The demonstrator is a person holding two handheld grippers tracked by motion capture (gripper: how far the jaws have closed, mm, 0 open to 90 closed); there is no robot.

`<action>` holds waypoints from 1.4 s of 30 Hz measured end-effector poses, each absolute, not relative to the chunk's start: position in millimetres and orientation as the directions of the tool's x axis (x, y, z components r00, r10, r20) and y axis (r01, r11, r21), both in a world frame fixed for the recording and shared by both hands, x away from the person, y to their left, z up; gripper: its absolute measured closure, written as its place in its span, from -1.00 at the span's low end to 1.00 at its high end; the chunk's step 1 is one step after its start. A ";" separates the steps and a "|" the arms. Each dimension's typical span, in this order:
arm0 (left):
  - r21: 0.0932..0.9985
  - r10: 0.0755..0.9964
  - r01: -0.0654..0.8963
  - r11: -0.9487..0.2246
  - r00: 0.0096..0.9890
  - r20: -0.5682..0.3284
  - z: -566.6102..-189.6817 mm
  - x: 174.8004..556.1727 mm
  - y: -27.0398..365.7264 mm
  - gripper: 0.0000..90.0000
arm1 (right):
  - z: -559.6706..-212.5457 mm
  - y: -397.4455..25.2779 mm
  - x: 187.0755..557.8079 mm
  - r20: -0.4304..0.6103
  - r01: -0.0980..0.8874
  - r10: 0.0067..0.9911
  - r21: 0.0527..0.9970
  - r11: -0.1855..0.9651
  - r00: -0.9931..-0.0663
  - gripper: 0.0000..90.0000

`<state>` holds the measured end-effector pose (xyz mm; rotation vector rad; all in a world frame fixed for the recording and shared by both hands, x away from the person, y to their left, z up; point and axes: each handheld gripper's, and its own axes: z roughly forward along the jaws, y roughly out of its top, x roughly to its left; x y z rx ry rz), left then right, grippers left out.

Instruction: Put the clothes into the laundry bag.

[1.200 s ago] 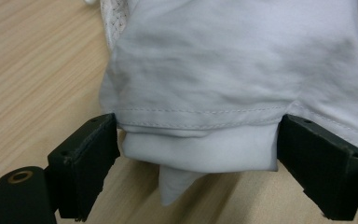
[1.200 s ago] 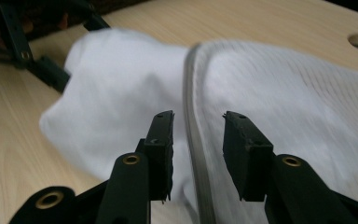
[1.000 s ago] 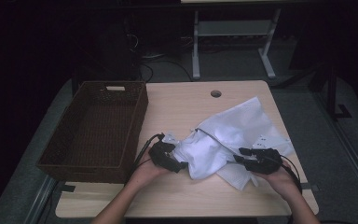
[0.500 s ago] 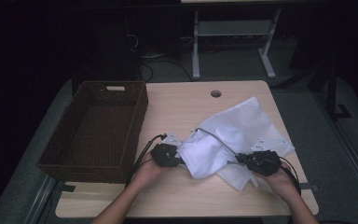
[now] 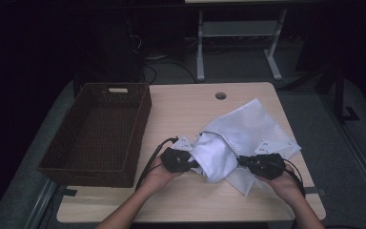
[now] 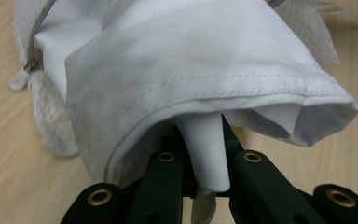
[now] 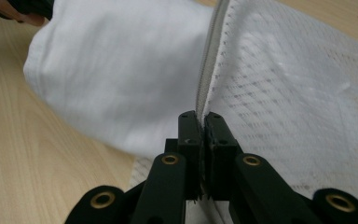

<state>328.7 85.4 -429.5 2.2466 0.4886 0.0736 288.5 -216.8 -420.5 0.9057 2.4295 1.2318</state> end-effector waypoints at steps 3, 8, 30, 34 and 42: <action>0.747 0.366 0.316 -0.585 0.925 -0.105 -426.3 330.6 78.1 0.88 | -415.3 -215.7 288.4 0.032 0.395 0.635 0.807 0.439 -0.772 0.91; 0.761 0.376 0.316 -0.566 0.921 -0.103 -422.7 334.2 63.7 0.88 | -408.9 -213.7 289.7 0.022 0.376 0.630 0.818 0.435 -0.777 0.92; 0.758 0.439 0.334 -0.560 0.896 -0.071 -433.0 328.8 38.7 0.89 | -400.3 -202.1 277.2 0.019 0.332 0.573 0.830 0.447 -0.819 0.91; 0.750 0.446 0.335 -0.571 0.893 -0.059 -438.9 326.5 29.3 0.89 | -398.6 -198.6 273.0 0.013 0.317 0.556 0.833 0.454 -0.831 0.91; 0.743 0.423 0.330 -0.583 0.904 -0.070 -446.6 322.2 24.5 0.87 | -402.2 -203.8 275.6 0.024 0.336 0.568 0.826 0.452 -0.823 0.89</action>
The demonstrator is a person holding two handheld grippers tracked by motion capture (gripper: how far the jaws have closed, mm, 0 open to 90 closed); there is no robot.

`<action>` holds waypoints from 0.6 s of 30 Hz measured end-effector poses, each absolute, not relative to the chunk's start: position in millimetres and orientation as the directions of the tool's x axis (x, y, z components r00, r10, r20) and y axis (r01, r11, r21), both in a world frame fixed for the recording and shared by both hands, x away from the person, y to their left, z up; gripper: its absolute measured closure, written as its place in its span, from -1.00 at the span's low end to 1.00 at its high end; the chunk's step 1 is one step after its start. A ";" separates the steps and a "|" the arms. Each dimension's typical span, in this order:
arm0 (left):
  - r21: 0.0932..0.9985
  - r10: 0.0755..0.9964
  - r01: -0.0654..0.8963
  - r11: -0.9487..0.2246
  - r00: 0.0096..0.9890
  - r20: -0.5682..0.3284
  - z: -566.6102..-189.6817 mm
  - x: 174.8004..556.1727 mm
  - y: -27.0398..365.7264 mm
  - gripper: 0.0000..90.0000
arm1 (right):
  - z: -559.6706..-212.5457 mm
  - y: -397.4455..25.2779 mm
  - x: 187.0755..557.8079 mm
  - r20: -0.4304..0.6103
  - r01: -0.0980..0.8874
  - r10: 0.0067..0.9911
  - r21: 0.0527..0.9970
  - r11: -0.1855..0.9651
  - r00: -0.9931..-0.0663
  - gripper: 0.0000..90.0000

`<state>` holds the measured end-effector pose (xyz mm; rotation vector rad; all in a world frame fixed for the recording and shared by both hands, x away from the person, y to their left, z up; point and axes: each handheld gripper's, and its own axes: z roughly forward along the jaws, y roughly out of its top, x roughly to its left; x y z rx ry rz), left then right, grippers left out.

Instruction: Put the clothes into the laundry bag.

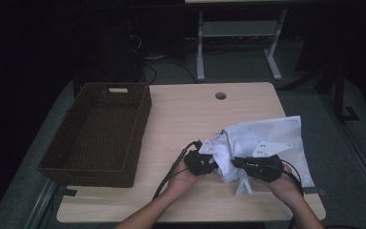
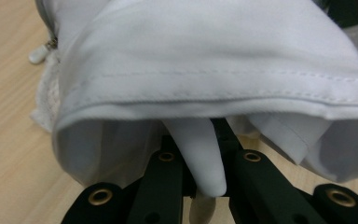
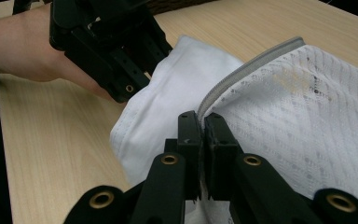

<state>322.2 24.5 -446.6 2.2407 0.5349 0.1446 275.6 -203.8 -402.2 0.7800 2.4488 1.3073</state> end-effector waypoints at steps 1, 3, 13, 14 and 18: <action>0.743 0.416 0.331 -0.582 0.906 -0.078 -447.5 322.4 25.6 0.86 | -402.1 -204.4 275.2 0.028 0.339 0.570 0.827 0.448 -0.821 0.89; 0.738 0.411 0.337 -0.585 0.907 -0.088 -448.5 322.4 26.8 0.83 | -402.1 -205.7 274.9 0.028 0.340 0.571 0.827 0.447 -0.821 0.87; 0.720 0.407 0.374 -0.585 0.903 -0.138 -441.0 323.3 50.0 0.24 | -394.4 -213.5 278.4 0.047 0.367 0.638 0.849 0.380 -0.769 0.36; 0.720 0.409 0.377 -0.583 0.902 -0.140 -440.5 323.0 53.1 0.21 | -392.7 -213.9 279.3 0.046 0.368 0.645 0.851 0.374 -0.763 0.33; 0.718 0.430 0.394 -0.573 0.891 -0.146 -439.5 323.0 71.1 0.14 | -383.5 -212.1 288.8 0.032 0.368 0.692 0.864 0.344 -0.721 0.15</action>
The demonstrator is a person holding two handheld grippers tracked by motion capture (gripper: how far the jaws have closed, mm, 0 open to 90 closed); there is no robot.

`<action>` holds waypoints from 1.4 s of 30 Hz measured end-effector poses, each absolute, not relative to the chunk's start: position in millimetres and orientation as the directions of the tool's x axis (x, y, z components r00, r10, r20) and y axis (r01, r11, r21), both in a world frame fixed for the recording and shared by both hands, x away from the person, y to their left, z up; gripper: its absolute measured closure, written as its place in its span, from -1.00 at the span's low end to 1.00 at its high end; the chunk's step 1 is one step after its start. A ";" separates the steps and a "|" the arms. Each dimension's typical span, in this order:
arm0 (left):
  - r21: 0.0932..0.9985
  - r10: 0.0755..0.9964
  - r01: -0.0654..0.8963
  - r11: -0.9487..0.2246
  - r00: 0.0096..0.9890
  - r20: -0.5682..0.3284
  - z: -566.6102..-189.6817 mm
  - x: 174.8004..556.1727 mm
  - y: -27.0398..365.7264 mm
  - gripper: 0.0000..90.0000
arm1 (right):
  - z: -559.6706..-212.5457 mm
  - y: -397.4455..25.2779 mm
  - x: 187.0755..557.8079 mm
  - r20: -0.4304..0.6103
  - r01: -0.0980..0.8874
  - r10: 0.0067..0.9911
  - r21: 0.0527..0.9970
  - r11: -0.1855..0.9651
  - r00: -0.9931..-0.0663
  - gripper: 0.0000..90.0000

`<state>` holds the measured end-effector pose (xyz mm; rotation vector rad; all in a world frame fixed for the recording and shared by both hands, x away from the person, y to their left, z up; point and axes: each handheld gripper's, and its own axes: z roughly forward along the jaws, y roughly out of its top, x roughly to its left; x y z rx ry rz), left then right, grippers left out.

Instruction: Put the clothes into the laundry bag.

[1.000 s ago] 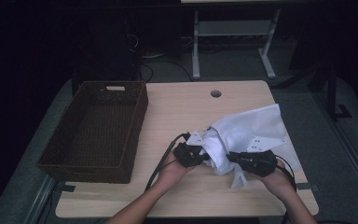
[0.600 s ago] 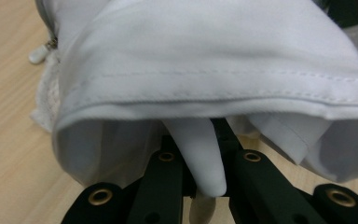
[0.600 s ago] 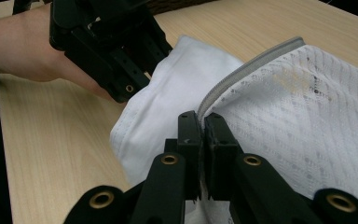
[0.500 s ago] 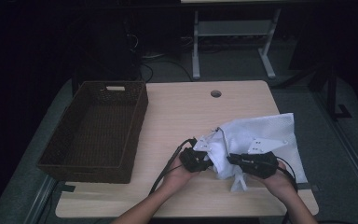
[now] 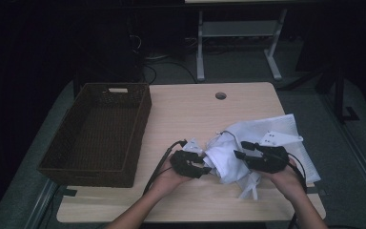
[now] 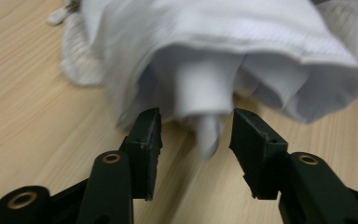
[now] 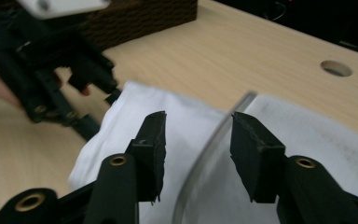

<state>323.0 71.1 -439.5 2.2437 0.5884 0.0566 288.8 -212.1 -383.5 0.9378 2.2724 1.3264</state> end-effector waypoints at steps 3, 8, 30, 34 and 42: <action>0.713 0.442 0.409 -0.570 0.884 -0.153 -440.2 324.5 80.7 0.14 | -378.2 -203.0 304.0 0.003 0.374 0.732 0.861 0.345 -0.682 0.06; 0.719 0.455 0.417 -0.556 0.877 -0.156 -438.9 326.6 87.3 0.13 | -379.9 -186.0 338.2 -0.043 0.400 0.766 0.834 0.381 -0.642 0.13; 0.772 0.386 0.347 -0.533 0.911 -0.143 -447.0 349.2 50.8 0.94 | -398.0 -178.2 359.7 0.039 0.453 0.704 0.790 0.412 -0.709 0.98; 0.795 0.375 0.323 -0.513 0.918 -0.131 -441.0 342.9 43.7 0.94 | -389.3 -169.3 352.9 0.063 0.419 0.654 0.813 0.404 -0.754 0.98; 0.842 0.412 0.315 -0.437 0.903 -0.124 -429.7 334.7 32.3 0.95 | -366.7 -165.5 334.3 0.104 0.375 0.597 0.859 0.349 -0.795 0.98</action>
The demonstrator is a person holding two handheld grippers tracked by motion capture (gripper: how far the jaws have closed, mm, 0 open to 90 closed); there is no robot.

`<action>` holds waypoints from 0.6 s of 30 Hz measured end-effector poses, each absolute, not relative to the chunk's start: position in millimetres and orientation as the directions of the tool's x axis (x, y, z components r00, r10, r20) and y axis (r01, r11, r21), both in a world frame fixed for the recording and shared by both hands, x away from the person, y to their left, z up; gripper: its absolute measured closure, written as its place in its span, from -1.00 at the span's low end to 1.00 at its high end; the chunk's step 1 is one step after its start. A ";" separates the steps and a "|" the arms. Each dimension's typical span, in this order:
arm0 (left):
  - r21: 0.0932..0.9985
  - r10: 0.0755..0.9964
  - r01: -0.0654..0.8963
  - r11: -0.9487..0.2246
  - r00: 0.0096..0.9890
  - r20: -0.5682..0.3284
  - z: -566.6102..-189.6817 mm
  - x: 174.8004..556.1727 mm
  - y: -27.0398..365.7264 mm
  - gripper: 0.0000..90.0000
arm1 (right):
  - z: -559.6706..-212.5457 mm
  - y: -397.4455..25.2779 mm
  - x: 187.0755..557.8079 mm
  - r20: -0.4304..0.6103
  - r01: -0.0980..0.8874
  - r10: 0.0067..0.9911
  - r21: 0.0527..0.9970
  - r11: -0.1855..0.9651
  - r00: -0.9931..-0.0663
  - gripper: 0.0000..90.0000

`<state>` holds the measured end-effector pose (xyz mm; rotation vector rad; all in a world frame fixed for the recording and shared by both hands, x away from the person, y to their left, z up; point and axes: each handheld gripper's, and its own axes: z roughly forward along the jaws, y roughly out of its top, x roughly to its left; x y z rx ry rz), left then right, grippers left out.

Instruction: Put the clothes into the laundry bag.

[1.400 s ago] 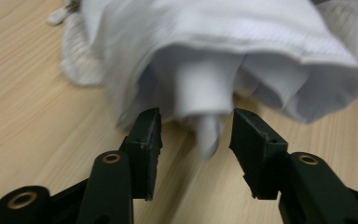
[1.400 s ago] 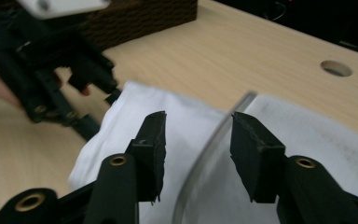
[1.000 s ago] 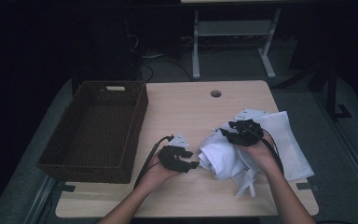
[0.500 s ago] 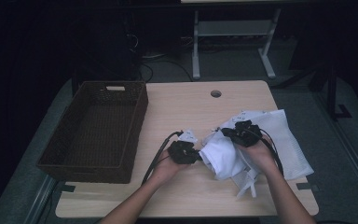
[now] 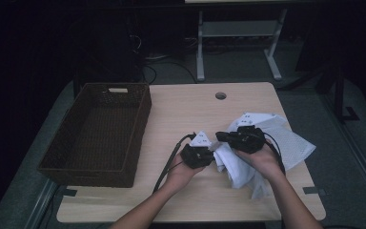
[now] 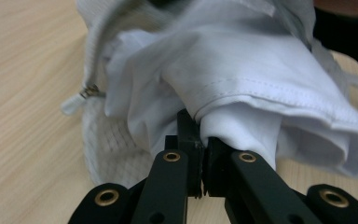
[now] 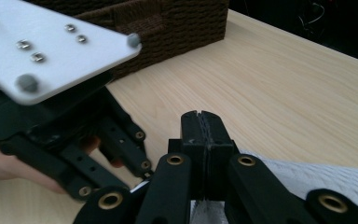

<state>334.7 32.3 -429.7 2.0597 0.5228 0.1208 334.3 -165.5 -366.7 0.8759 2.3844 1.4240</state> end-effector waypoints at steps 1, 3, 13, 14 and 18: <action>0.846 0.415 0.319 -0.428 0.900 -0.130 -429.8 335.0 31.0 0.95 | -366.5 -167.4 331.9 0.123 0.381 0.591 0.862 0.334 -0.797 0.98; 0.848 0.432 0.339 -0.407 0.890 -0.148 -431.3 336.0 27.6 0.94 | -366.4 -169.1 329.2 0.137 0.386 0.588 0.865 0.322 -0.797 0.98; 0.815 0.415 0.369 -0.446 0.892 -0.177 -439.5 337.5 31.7 0.50 | -368.4 -184.1 319.4 0.138 0.387 0.593 0.866 0.316 -0.794 0.98; 0.812 0.409 0.368 -0.453 0.895 -0.177 -438.9 336.8 34.2 0.40 | -368.2 -184.7 319.1 0.138 0.386 0.592 0.867 0.315 -0.794 0.98; 0.802 0.391 0.365 -0.474 0.903 -0.180 -430.6 335.8 54.9 0.05 | -367.6 -185.5 316.2 0.125 0.377 0.589 0.867 0.326 -0.798 0.98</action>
